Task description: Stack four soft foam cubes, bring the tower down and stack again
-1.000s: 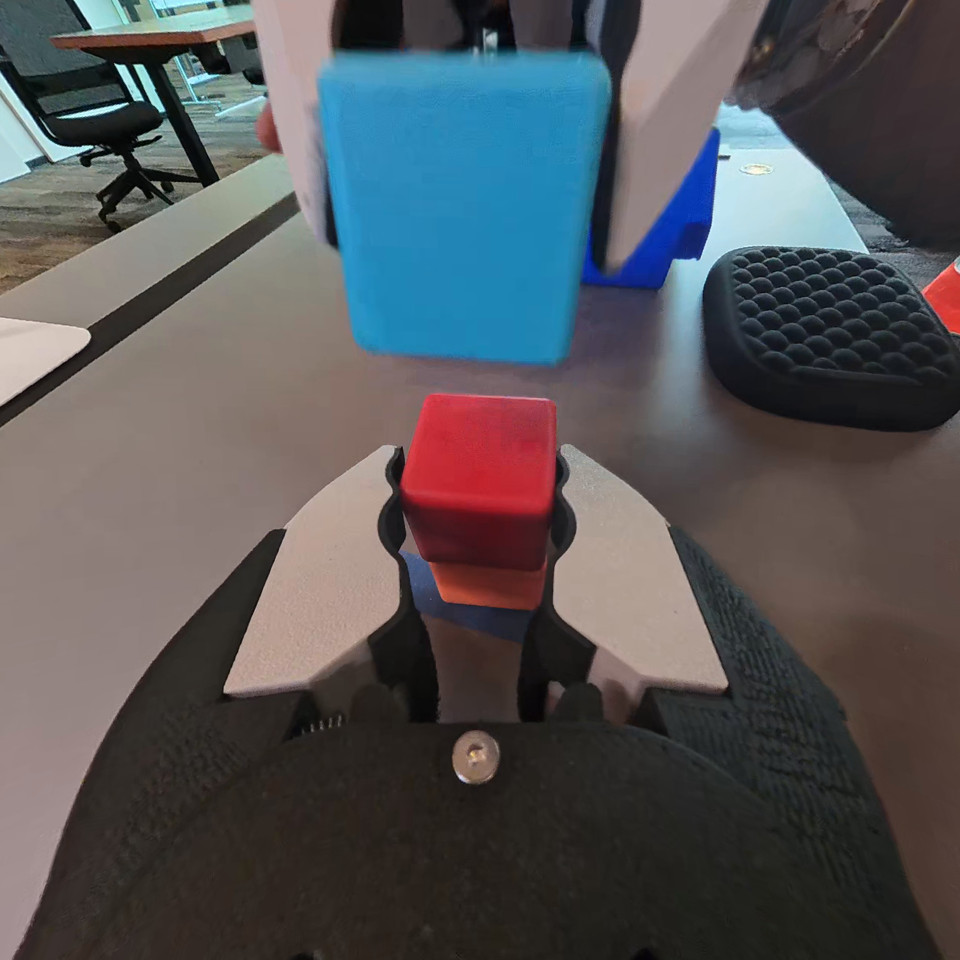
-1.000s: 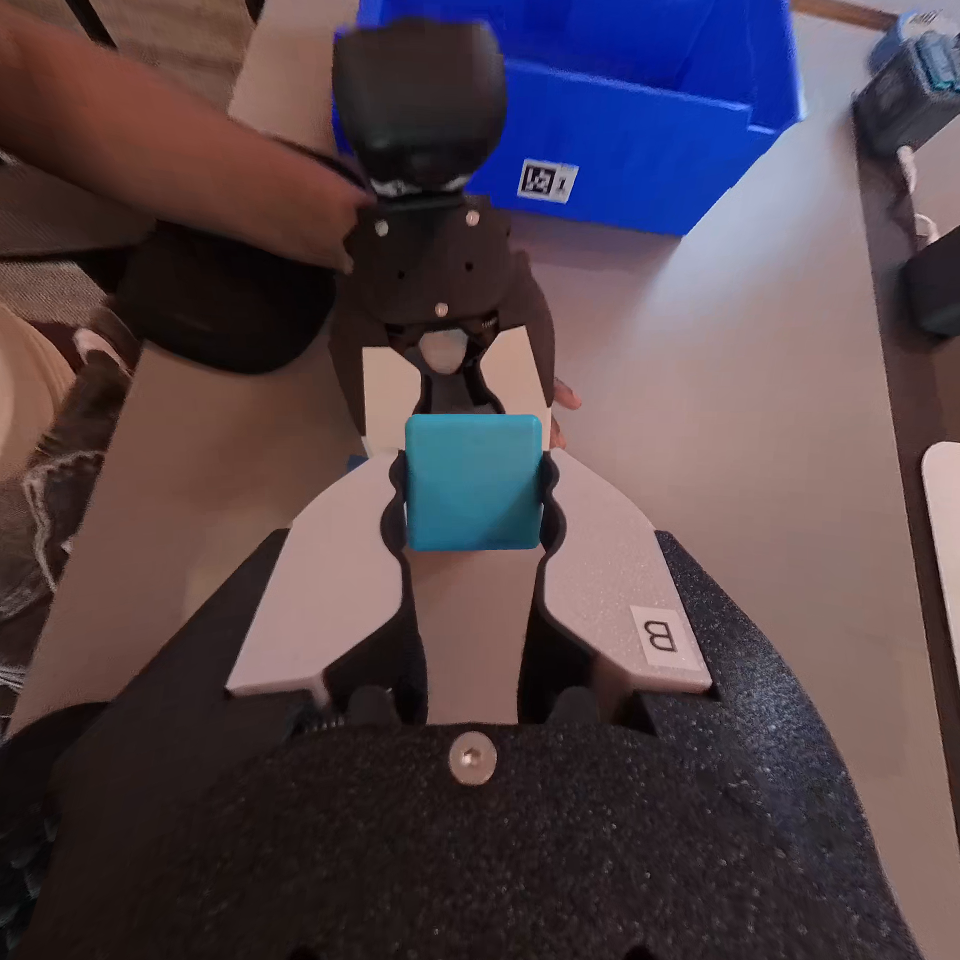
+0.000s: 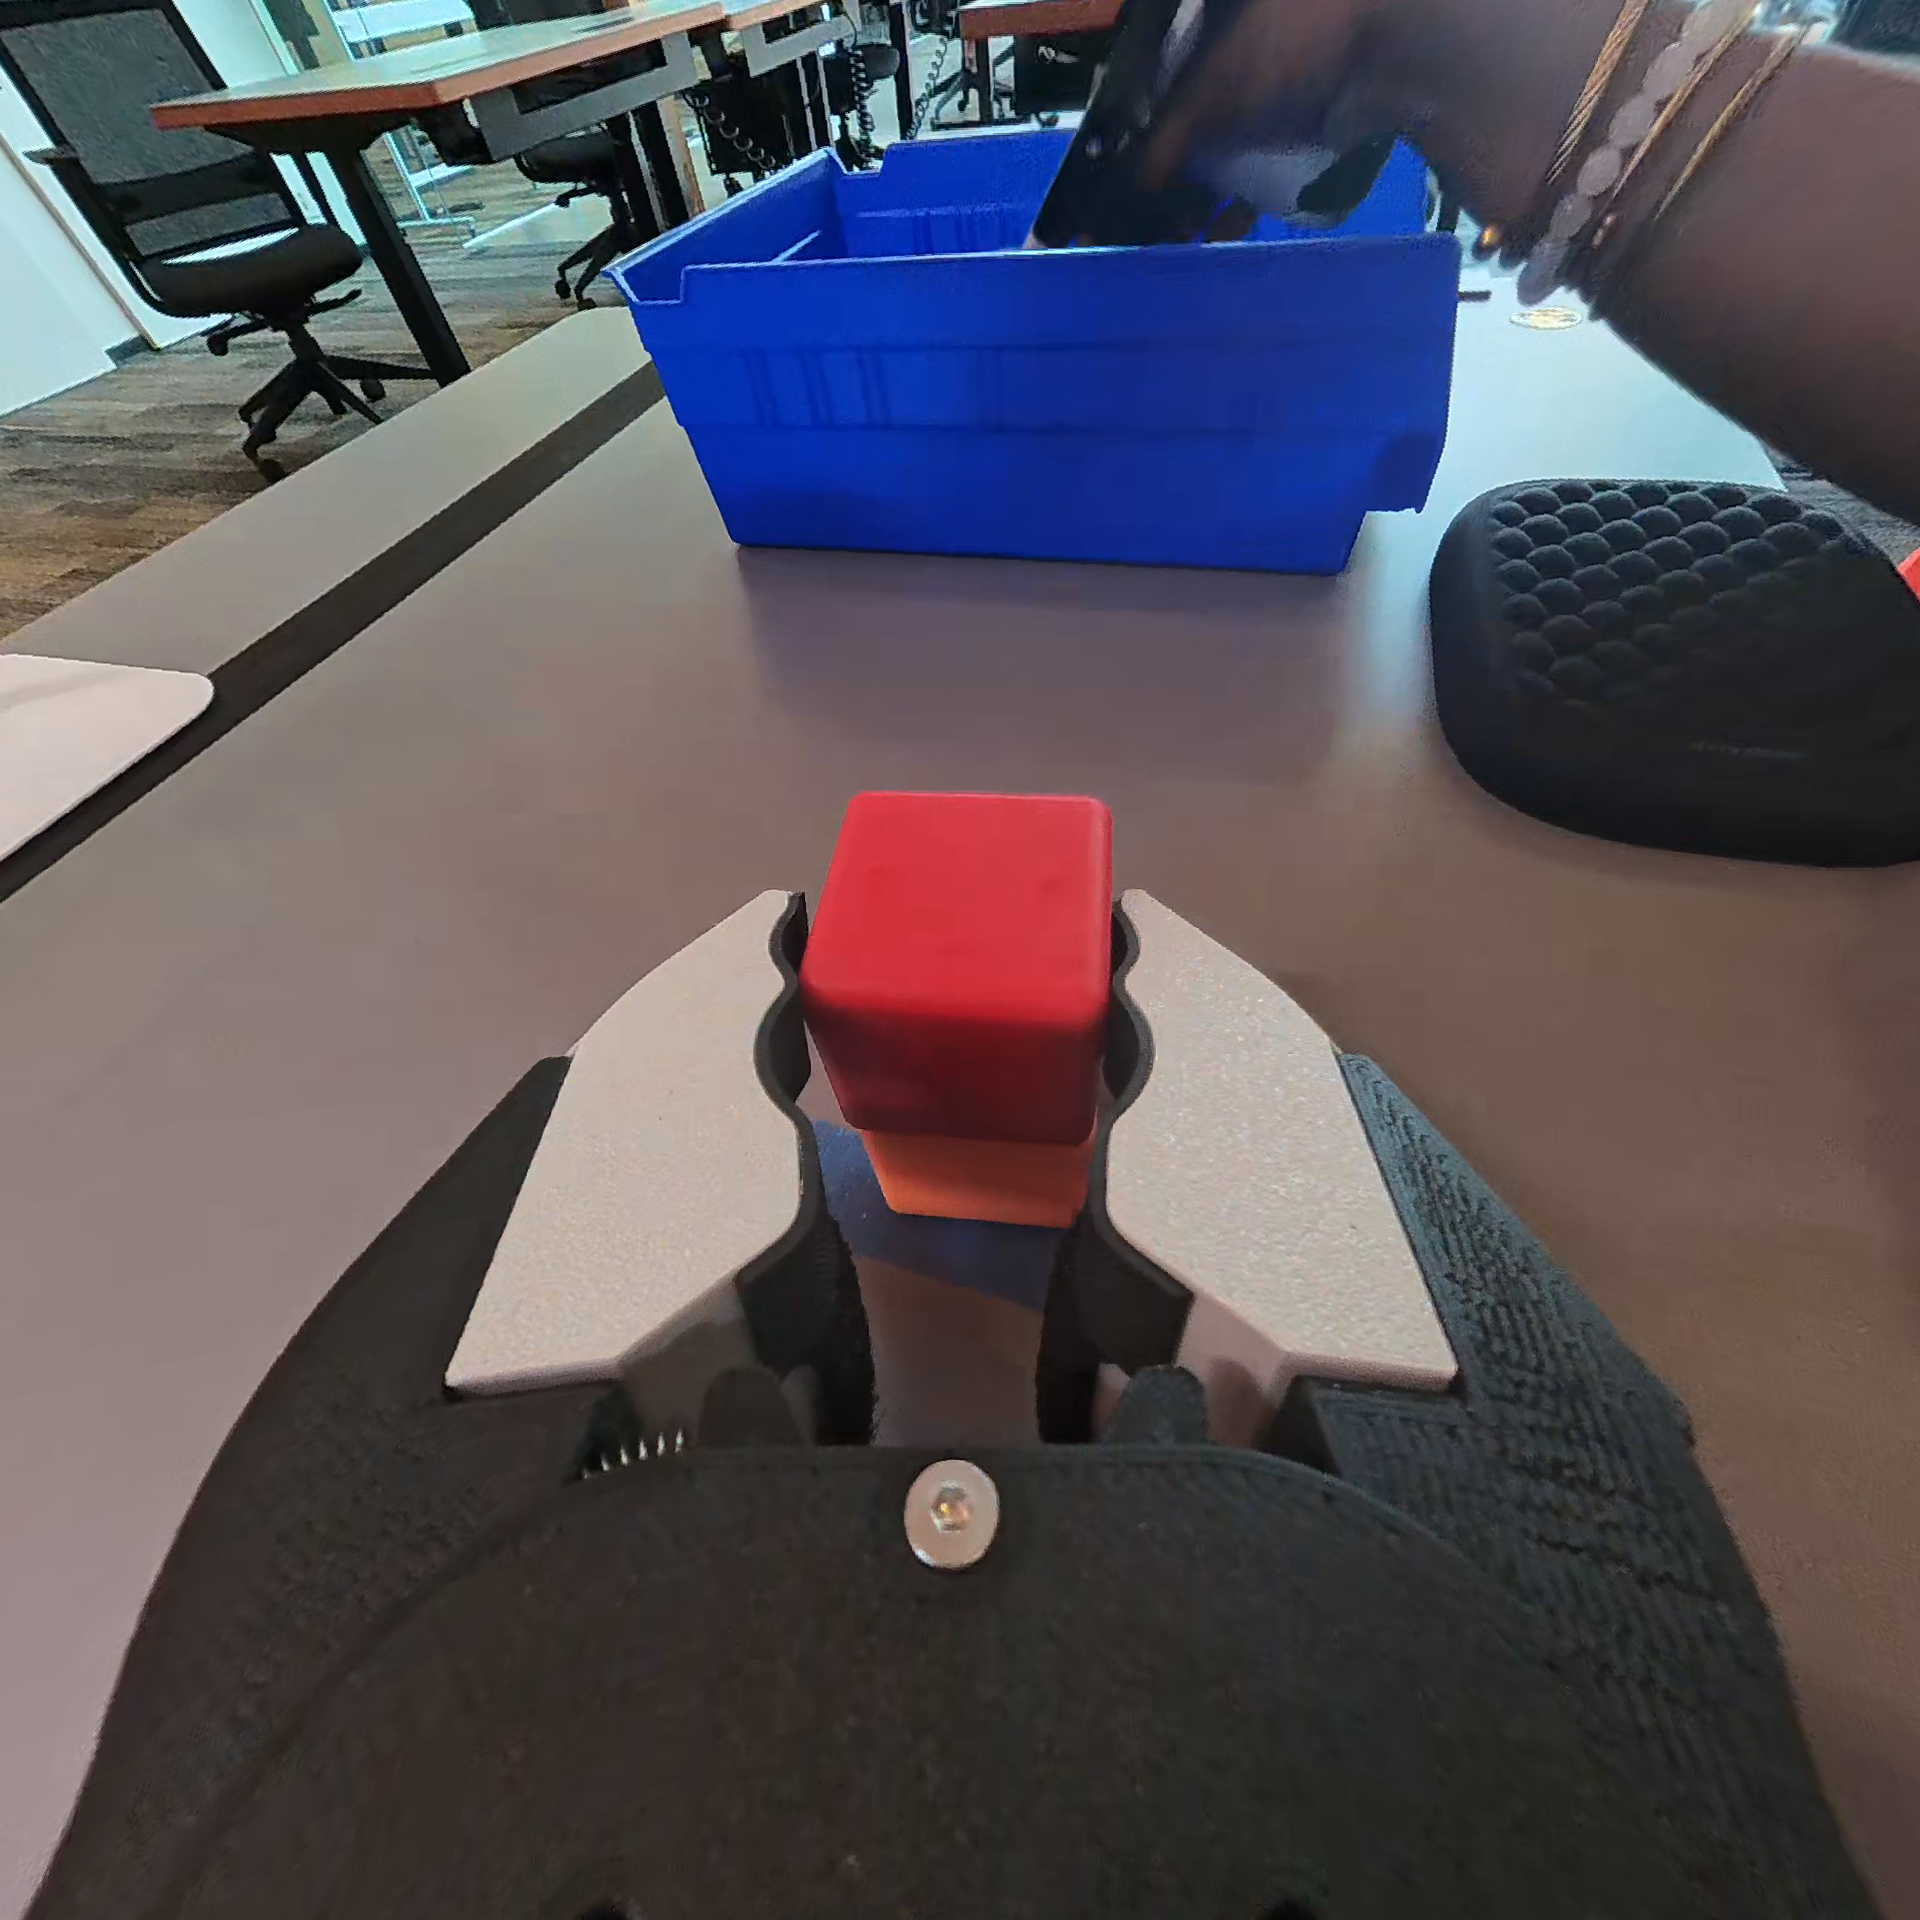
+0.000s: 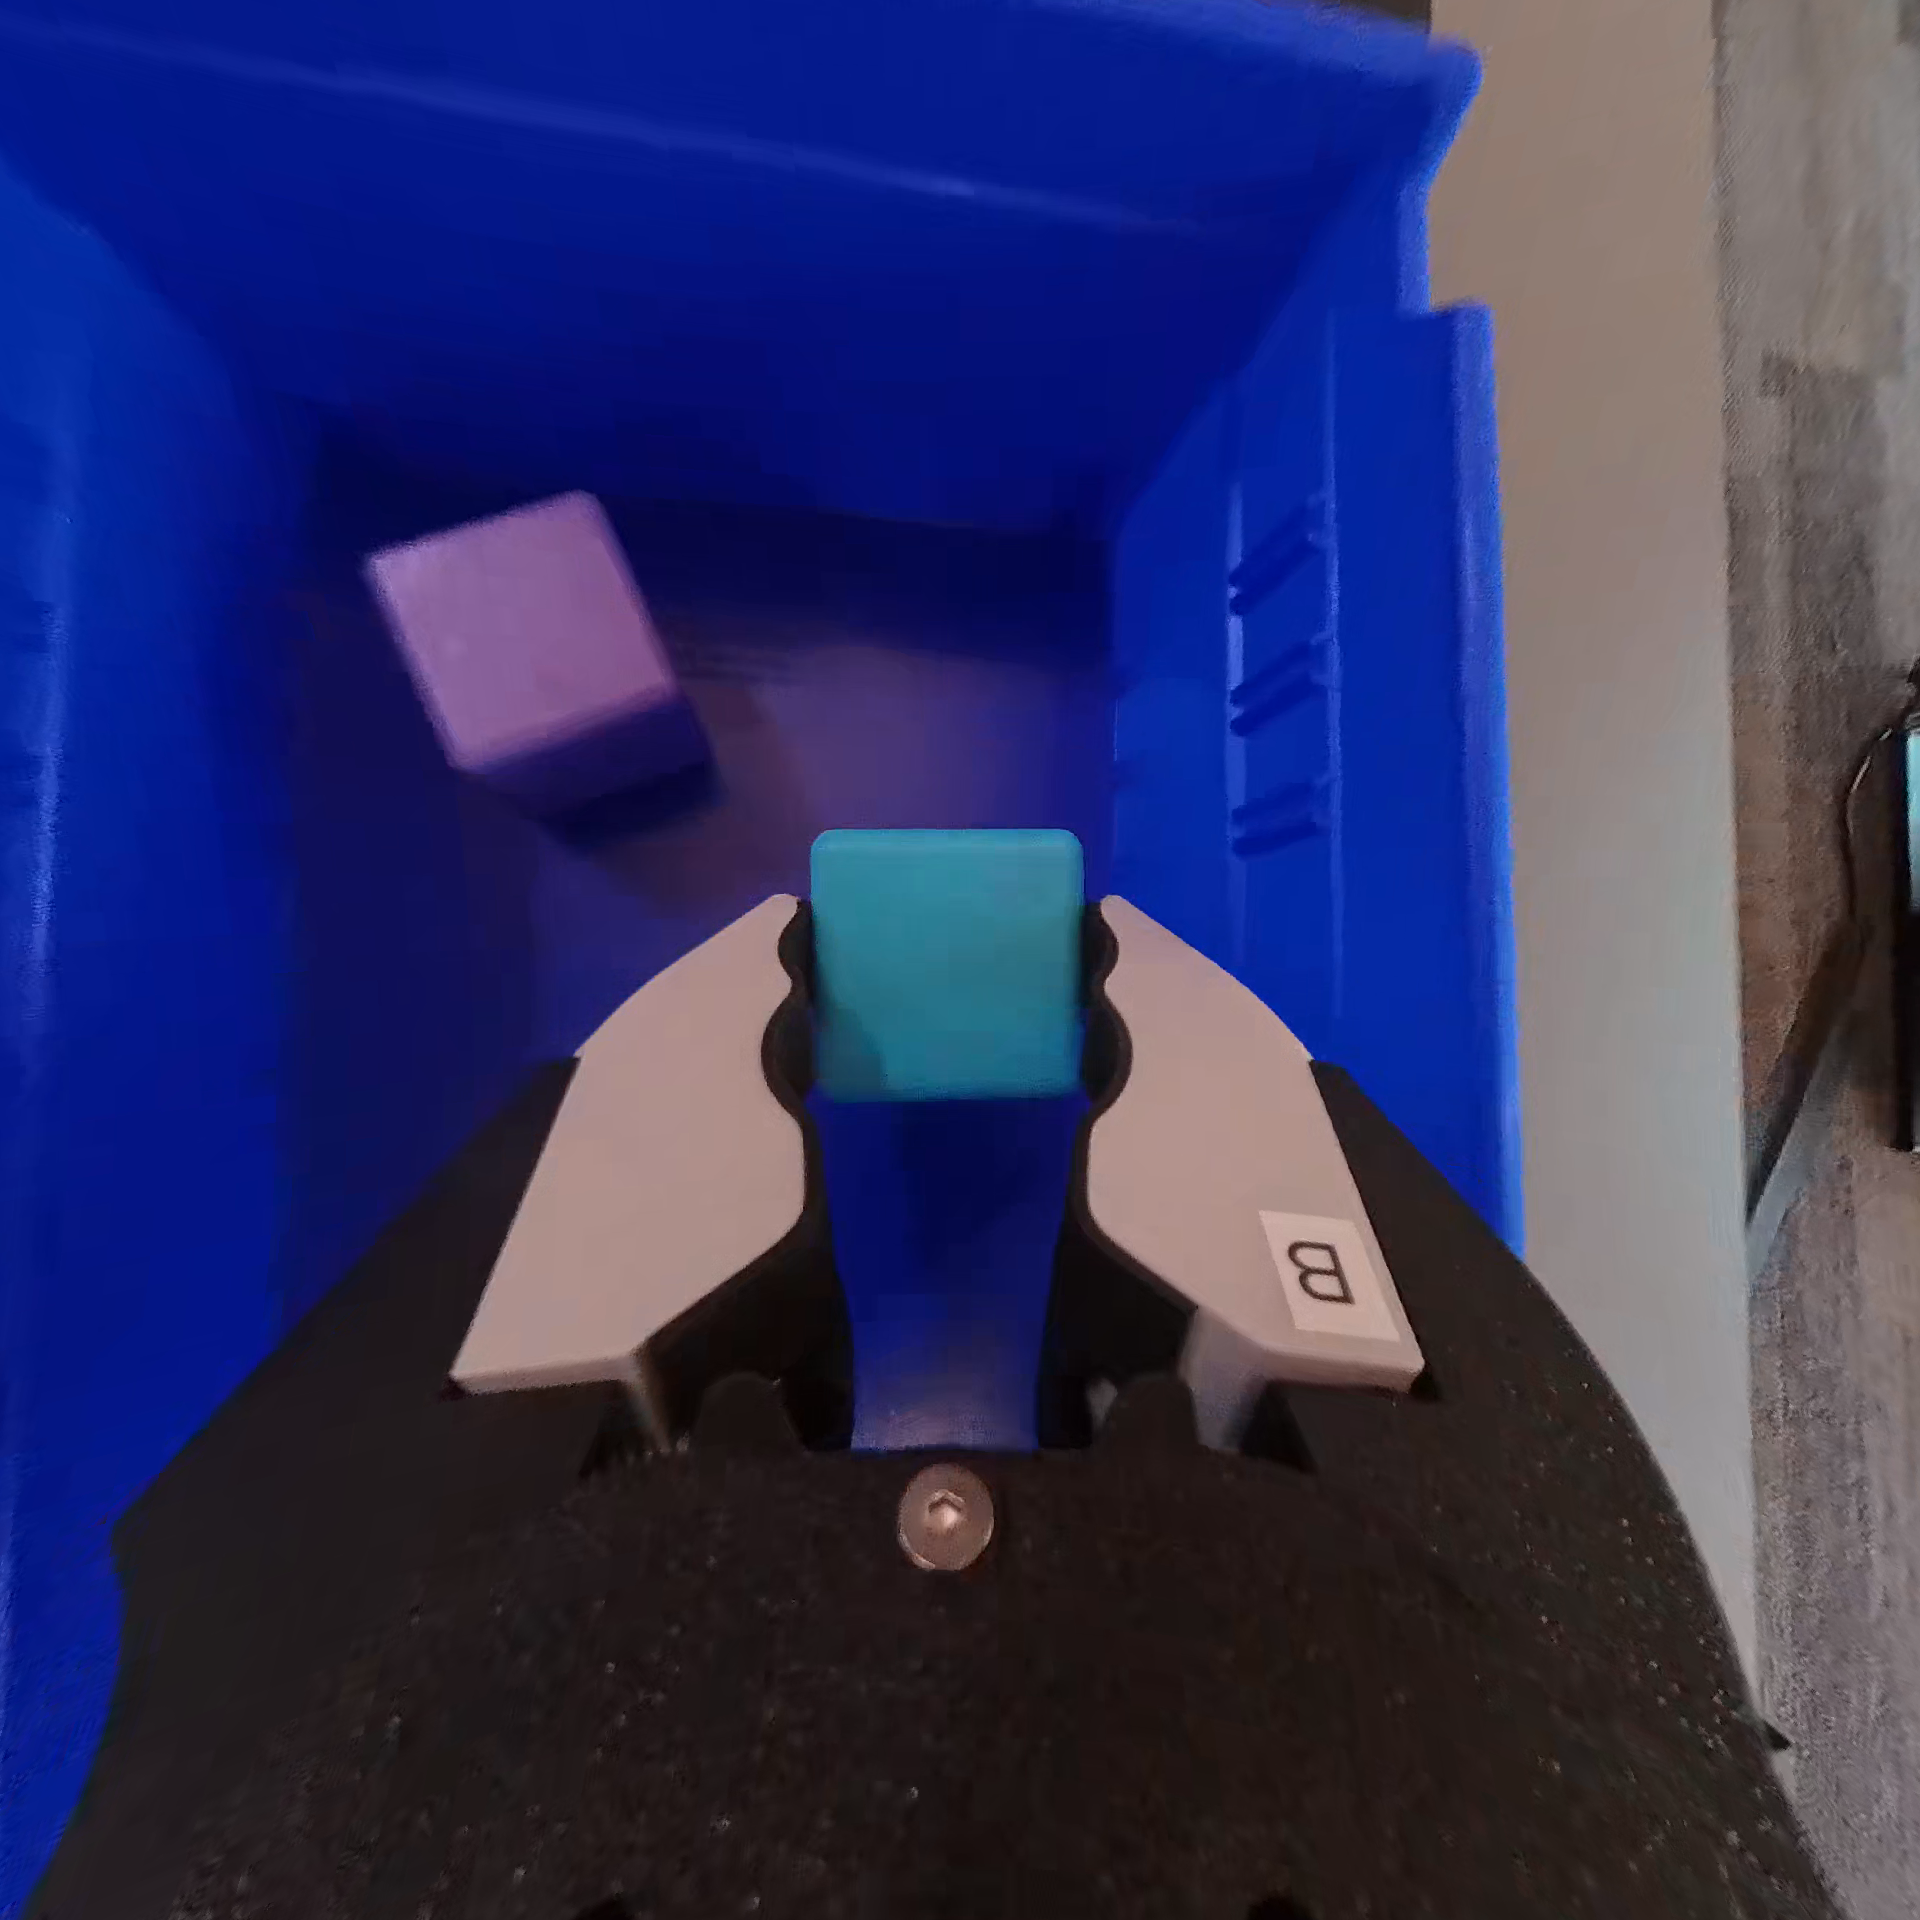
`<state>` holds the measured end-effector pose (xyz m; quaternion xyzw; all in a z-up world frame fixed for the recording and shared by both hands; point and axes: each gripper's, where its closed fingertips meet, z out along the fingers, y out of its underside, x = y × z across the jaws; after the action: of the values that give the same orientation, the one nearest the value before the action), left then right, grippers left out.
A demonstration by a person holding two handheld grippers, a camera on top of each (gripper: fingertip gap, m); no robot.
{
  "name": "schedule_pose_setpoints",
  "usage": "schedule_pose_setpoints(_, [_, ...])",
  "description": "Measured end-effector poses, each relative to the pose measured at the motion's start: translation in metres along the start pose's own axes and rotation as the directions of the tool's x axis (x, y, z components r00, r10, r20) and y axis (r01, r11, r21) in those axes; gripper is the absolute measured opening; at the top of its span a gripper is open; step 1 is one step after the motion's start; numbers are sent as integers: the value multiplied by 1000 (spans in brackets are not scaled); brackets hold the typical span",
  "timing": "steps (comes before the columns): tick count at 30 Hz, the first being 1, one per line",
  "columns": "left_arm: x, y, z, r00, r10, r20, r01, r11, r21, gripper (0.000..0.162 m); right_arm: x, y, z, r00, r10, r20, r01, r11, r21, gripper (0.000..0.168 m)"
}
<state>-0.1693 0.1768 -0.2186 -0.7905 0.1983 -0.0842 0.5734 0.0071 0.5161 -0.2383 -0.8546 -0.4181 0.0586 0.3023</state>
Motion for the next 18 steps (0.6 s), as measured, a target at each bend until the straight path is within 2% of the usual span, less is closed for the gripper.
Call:
schedule_pose_setpoints(4, [-1,0,1,1000,-6,0,6,1000,1,54,-3,17,16,1000,-17,22,18,997,-72,49])
schedule_pose_setpoints(7, [-1,0,1,1000,-8,2,8,1000,3,54,-4,11,16,1000,-18,23,18,1000,-13,49])
schedule_pose_setpoints(9, [0,2,0,1000,2,-2,-2,1000,-5,55,2,-7,1,999,-16,-32,19,995,100,56])
schedule_pose_setpoints(11, [0,4,-1,1000,4,-7,-4,1000,-22,63,-4,-35,-28,996,-50,-71,67,965,253,67])
schedule_pose_setpoints(12, [0,7,-2,1000,0,-10,0,999,-37,66,-15,-52,-47,993,-88,-73,108,936,336,72])
schedule_pose_setpoints(14, [1,14,-2,1000,-4,-17,3,996,-85,73,-64,-81,-89,970,-245,-2,213,841,497,71])
schedule_pose_setpoints(16, [2,24,0,1000,-1,-19,-2,988,-152,76,-136,-95,-128,876,-465,127,294,725,623,67])
schedule_pose_setpoints(17, [3,29,1,1000,1,-20,-5,982,-189,76,-180,-91,-146,773,-596,217,327,668,669,69])
schedule_pose_setpoints(18, [4,33,2,1000,6,-18,-10,976,-218,76,-223,-78,-163,624,-718,309,357,613,705,69])
